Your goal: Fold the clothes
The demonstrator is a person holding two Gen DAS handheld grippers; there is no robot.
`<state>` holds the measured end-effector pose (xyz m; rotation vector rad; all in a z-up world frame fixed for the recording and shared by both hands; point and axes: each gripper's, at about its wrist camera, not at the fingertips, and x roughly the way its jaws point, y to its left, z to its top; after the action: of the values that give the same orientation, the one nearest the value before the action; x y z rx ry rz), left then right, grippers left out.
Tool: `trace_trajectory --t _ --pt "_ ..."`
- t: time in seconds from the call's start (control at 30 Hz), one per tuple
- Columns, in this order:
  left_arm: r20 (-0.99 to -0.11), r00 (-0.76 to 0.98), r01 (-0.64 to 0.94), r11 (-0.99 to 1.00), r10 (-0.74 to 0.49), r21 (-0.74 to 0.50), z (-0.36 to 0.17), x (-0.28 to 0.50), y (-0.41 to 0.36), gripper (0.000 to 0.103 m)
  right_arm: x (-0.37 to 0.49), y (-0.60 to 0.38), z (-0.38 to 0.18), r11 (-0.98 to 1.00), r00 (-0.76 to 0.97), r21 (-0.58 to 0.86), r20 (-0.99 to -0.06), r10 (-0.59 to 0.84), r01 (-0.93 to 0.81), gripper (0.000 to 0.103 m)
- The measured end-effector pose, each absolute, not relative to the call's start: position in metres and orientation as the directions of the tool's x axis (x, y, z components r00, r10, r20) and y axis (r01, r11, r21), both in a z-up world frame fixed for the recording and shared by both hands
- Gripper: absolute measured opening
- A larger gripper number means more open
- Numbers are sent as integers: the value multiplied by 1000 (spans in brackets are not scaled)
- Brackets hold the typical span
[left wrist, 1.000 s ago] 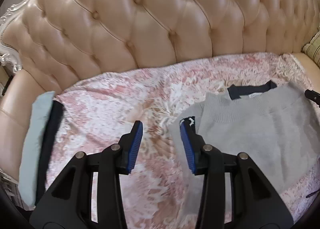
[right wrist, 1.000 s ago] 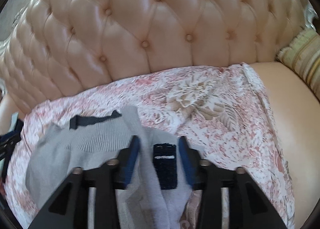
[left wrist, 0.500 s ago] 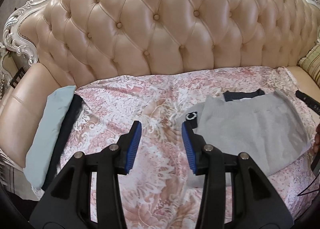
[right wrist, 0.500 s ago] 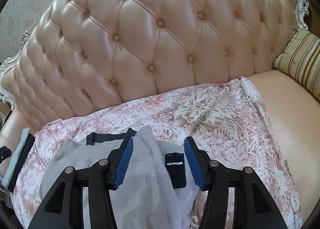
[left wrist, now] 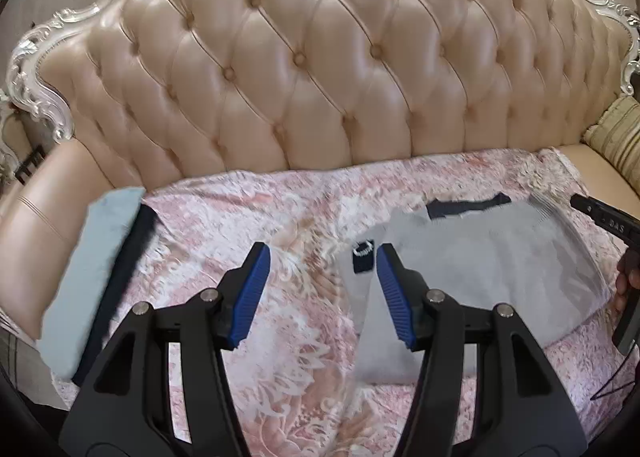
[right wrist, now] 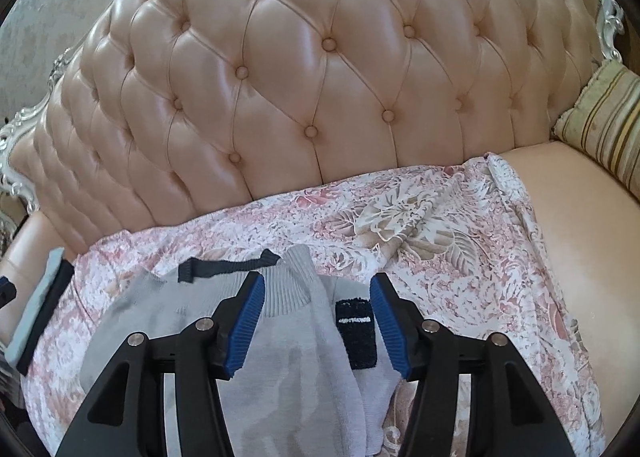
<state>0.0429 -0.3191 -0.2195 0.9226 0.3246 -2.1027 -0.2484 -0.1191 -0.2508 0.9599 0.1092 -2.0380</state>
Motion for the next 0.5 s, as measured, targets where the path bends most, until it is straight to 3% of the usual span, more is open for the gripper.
trace_trajectory --t 0.2,0.5 --pt "-757 -434 760 -649 -488 -17 -225 49 -327 59 -244 -122 -248 -617 -334 253 -660 -673 745 56" --pt "-833 -479 752 -619 -278 -226 -275 39 -333 59 -239 -118 -257 -597 -299 229 -697 -652 769 56"
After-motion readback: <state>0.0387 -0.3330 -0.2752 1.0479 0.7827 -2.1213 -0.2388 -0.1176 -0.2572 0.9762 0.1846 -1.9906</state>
